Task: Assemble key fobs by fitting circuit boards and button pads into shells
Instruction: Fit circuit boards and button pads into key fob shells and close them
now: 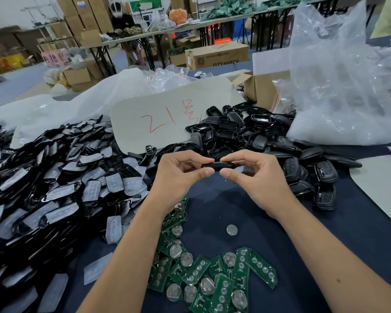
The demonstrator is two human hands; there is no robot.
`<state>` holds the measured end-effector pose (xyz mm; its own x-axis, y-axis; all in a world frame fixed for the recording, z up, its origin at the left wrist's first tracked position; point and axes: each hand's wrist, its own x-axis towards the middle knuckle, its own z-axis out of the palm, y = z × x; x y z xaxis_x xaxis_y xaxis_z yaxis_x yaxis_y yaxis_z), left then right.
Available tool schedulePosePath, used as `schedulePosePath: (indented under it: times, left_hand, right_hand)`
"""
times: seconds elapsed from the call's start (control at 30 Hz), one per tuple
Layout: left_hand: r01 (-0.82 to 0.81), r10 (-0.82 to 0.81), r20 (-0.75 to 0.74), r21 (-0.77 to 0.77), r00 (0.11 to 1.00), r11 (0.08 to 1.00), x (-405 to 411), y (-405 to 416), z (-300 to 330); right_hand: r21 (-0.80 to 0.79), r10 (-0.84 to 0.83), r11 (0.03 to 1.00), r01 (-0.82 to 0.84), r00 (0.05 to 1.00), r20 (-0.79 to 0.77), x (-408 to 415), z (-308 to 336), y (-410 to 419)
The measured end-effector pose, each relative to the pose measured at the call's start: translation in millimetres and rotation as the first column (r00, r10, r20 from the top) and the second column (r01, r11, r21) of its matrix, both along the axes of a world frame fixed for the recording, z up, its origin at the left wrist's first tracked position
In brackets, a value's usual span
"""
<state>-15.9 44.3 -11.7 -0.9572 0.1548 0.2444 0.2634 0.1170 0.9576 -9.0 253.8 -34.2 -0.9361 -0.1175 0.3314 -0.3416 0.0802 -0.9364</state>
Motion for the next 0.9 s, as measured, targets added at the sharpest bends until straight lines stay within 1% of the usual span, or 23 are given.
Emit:
schedulePosePath:
  times: [0.07, 0.27, 0.4, 0.47, 0.53, 0.63, 0.7, 0.77, 0.8, 0.83, 0.9]
  left_hand:
    - [0.011, -0.011, -0.005, 0.001, 1.0, 1.0, 0.5, 1.5, 0.5]
    - [0.025, -0.025, -0.017, 0.012, 1.0, 1.0, 2.2, 5.7, 3.2]
    - [0.019, -0.019, -0.022, 0.0, 1.0, 1.0, 2.5, 4.1, 2.7]
    - [0.011, -0.012, -0.03, -0.05, 0.999, 0.999, 2.4, 2.6, 1.8]
    - [-0.019, 0.009, -0.067, -0.149, 0.998, 0.989, 1.0, 1.6, 0.4]
    - [-0.072, 0.002, -0.206, -0.333, 0.979, 0.94, -1.4, 5.4, -0.6]
    - [-0.084, -0.03, -0.269, -0.402, 0.963, 0.912, -0.9, 9.9, -0.4]
    - [-0.097, -0.02, -0.273, -0.409, 0.962, 0.908, -0.3, 13.0, -1.5]
    - [-0.099, 0.0, -0.249, -0.388, 0.969, 0.916, 0.5, 14.0, -2.4]
    - [-0.102, 0.028, -0.207, -0.354, 0.978, 0.93, 0.7, 15.0, -3.3]
    - [-0.111, 0.095, -0.076, -0.247, 0.993, 0.963, 1.7, 17.5, -4.4]
  right_hand:
    - [0.038, -0.029, 0.999, 0.03, 0.999, -0.034, -0.2, 0.2, 0.7]
    - [0.037, -0.066, 0.997, 0.069, 0.994, -0.092, 0.4, 0.5, -2.0]
    - [0.122, -0.113, 0.983, 0.136, 0.977, -0.179, 1.7, 2.7, -3.6]
    - [0.19, -0.124, 0.966, 0.176, 0.959, -0.255, 1.8, 3.6, -3.1]
    - [0.244, -0.114, 0.95, 0.195, 0.944, -0.309, 1.8, 3.4, -3.7]
    - [0.329, -0.079, 0.918, 0.22, 0.916, -0.392, 1.8, 4.1, -6.1]
    - [0.378, -0.057, 0.894, 0.239, 0.899, -0.435, 1.3, 4.0, -6.8]
    - [0.379, -0.06, 0.895, 0.237, 0.904, -0.423, 0.3, 2.6, -5.6]
    - [0.352, -0.074, 0.909, 0.221, 0.919, -0.387, 0.6, 1.4, -5.7]
    - [0.299, -0.092, 0.934, 0.194, 0.942, -0.324, 0.4, 0.1, -6.5]
    - [0.128, -0.123, 0.982, 0.141, 0.982, -0.142, -0.3, -2.7, -7.7]
